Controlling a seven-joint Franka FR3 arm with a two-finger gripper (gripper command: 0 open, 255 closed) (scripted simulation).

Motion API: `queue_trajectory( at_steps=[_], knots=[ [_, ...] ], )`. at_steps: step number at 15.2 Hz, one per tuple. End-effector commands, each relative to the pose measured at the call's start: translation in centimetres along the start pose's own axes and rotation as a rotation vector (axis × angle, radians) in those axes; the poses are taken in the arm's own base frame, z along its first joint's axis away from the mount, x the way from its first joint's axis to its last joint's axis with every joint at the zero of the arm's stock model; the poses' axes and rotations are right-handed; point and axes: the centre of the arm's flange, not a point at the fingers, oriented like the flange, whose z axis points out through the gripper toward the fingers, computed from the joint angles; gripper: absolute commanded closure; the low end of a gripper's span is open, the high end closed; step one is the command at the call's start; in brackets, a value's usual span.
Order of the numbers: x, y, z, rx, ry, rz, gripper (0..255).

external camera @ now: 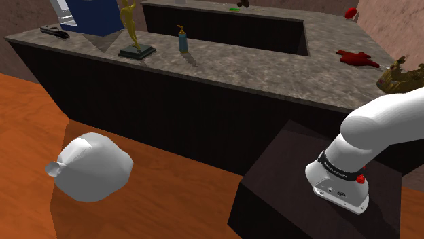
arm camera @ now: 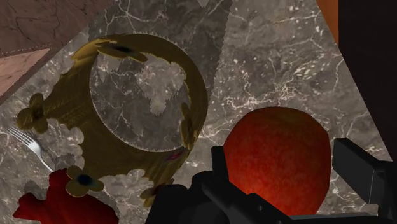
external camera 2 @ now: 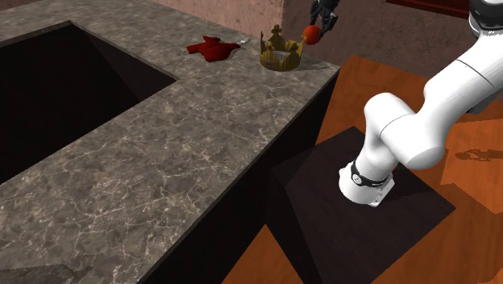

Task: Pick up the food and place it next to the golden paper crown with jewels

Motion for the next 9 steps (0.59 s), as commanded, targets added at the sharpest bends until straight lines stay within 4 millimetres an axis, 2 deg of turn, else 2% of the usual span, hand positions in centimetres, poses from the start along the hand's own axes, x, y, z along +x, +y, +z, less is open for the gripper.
queue_trajectory(
  at_steps=[1,9],
  knots=[
    [-0.1,-0.3,1.0,0.000,0.000,0.000,255],
    [-0.5,-1.1,5.1,0.000,0.000,0.000,255]
  ],
)
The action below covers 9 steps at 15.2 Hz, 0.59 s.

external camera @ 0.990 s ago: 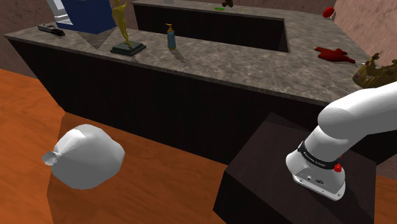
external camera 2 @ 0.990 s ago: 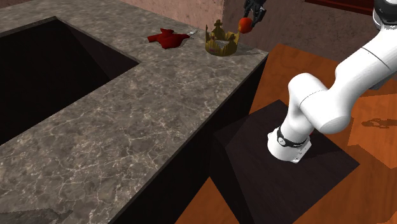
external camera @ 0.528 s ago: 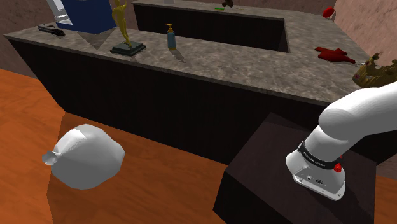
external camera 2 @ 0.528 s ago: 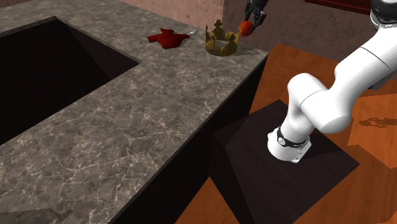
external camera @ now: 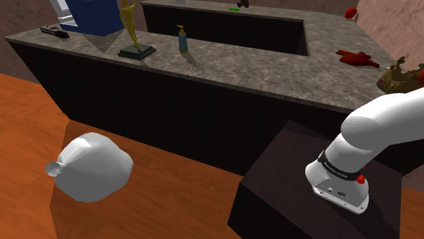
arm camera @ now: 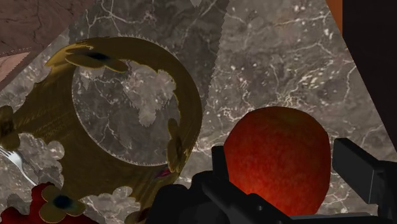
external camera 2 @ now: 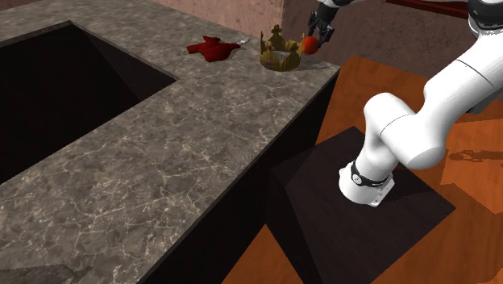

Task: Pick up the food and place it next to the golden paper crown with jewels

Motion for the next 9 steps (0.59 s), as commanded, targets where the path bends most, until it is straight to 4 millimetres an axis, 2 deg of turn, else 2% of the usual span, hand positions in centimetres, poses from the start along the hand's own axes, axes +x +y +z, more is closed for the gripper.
queue_trajectory(
  at_steps=[1,9],
  knots=[
    [-0.1,-0.3,1.1,0.000,0.000,0.000,255],
    [-0.5,-1.1,5.2,0.000,0.000,0.000,255]
  ],
)
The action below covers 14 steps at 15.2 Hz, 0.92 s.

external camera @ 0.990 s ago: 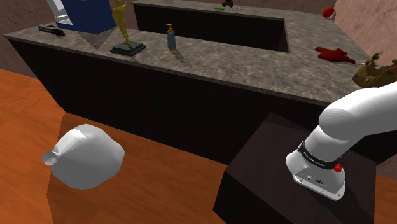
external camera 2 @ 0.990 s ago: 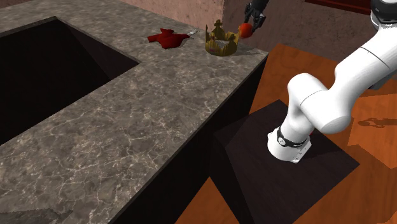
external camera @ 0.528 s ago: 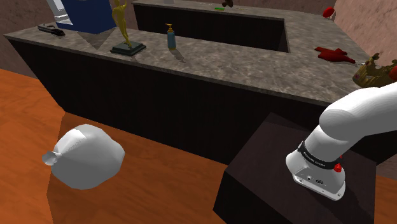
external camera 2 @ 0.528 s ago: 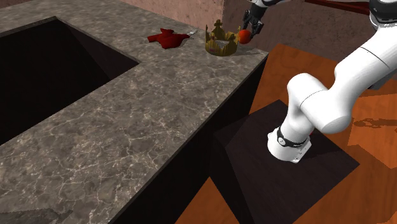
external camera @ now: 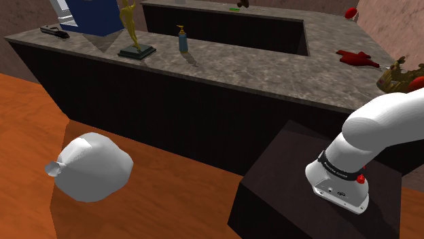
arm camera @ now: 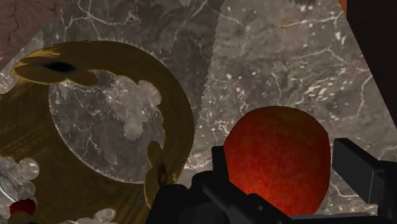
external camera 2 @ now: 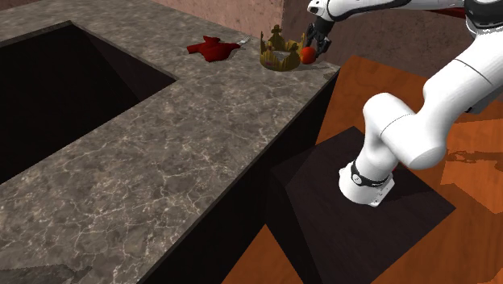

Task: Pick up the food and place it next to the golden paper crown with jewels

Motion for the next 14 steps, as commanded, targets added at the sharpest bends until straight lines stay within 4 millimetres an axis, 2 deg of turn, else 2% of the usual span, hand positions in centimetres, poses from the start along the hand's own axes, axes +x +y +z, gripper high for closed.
queue_trajectory(
  at_steps=[1,14],
  knots=[
    [-0.2,-0.2,1.1,0.000,0.000,0.000,255],
    [-0.9,-1.5,7.8,0.000,0.000,0.000,255]
  ],
)
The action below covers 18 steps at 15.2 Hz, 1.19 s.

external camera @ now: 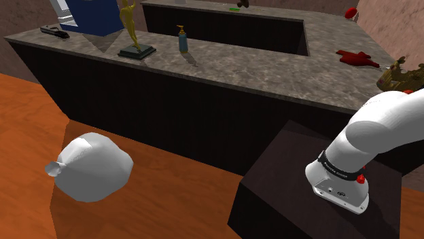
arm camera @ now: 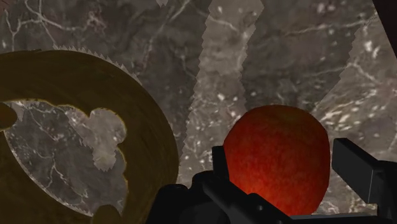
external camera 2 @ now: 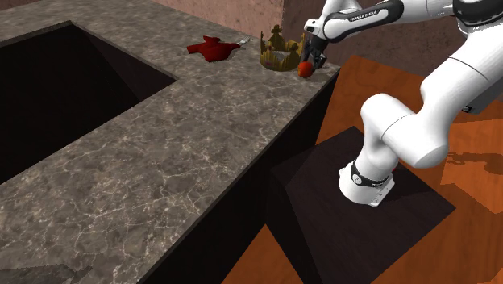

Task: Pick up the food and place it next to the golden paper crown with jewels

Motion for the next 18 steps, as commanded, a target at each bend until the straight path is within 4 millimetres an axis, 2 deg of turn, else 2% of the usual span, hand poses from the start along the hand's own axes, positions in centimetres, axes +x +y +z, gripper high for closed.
queue_trajectory(
  at_steps=[1,2,10,11,16,18],
  knots=[
    [-0.2,-0.1,1.1,0.000,0.000,0.000,255],
    [-0.3,-0.3,1.9,0.000,0.000,0.000,255],
    [-0.3,-0.3,1.9,0.000,0.000,0.000,255],
    [-0.2,-0.3,1.9,0.000,0.000,0.000,0],
    [-0.3,-0.3,1.9,0.000,0.000,0.000,0],
    [-0.3,-0.3,-0.7,0.000,0.000,0.000,0]
  ],
)
